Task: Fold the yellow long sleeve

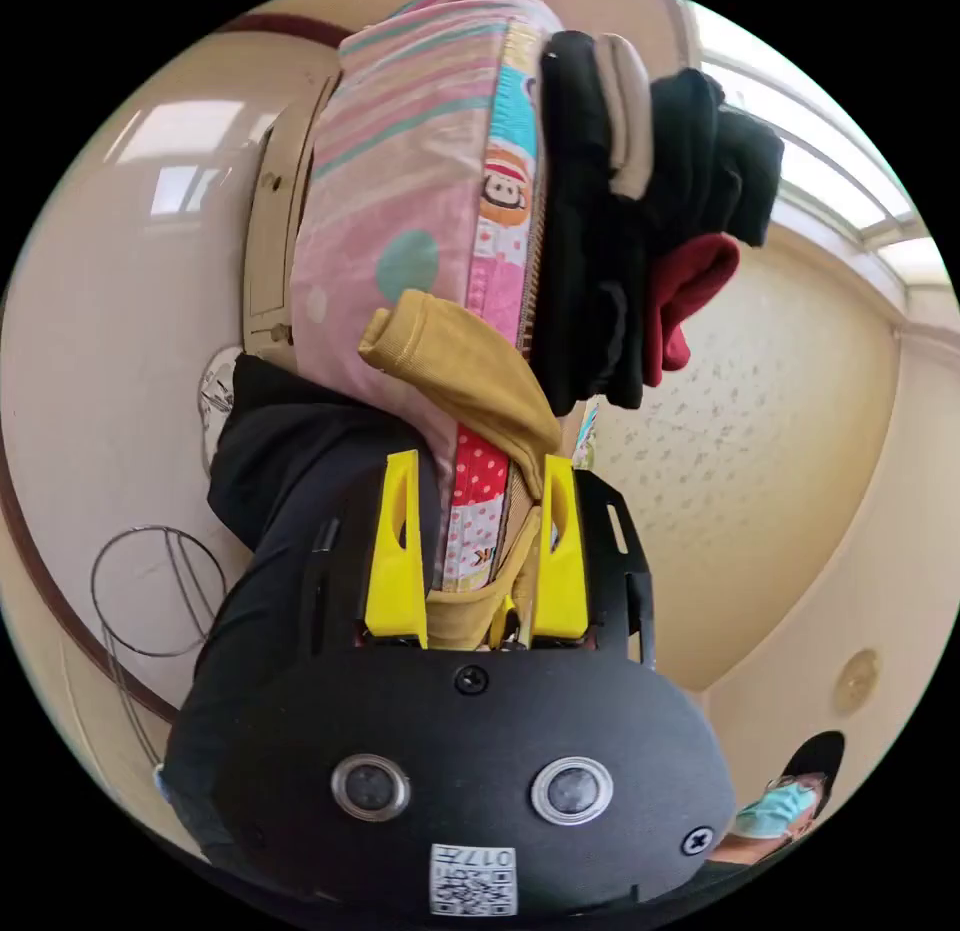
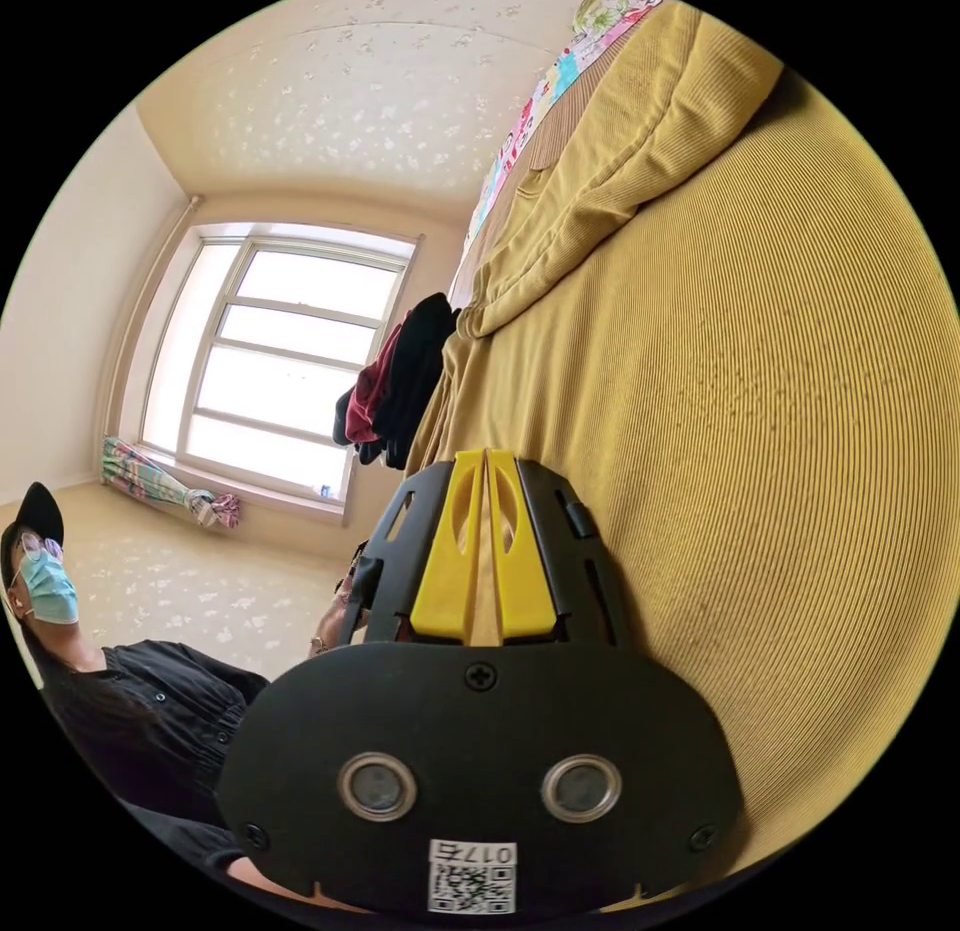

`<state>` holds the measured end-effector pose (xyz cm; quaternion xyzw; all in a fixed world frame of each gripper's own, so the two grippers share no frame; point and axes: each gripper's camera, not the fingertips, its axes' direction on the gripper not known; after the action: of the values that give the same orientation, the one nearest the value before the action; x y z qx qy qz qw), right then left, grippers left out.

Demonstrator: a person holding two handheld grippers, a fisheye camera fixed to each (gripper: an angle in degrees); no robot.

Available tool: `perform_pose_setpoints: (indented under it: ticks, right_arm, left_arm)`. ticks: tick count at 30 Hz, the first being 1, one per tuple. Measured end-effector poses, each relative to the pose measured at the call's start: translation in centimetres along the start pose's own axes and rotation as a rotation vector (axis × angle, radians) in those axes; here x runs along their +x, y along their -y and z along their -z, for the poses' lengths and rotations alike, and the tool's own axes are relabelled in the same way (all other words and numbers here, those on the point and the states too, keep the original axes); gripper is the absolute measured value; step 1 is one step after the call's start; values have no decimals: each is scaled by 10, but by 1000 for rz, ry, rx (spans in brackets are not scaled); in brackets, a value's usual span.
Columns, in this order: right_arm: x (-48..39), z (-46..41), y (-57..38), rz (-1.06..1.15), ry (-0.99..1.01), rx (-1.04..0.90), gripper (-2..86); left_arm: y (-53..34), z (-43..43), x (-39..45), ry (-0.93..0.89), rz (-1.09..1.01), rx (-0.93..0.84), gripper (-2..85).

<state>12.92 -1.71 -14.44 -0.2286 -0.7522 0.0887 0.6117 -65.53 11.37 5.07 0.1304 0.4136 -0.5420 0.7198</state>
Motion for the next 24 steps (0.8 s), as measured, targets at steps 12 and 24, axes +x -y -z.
perform_pose_setpoints:
  ticks: [12, 24]
  right_arm:
    - [-2, -1, 3, 59, -4, -20, 5]
    - [-13, -34, 5, 100, 10, -48, 6]
  left_arm:
    - [-64, -12, 159, -37, -569, 281, 48]
    - [-378, -414, 210, 179, -1167, -660, 99]
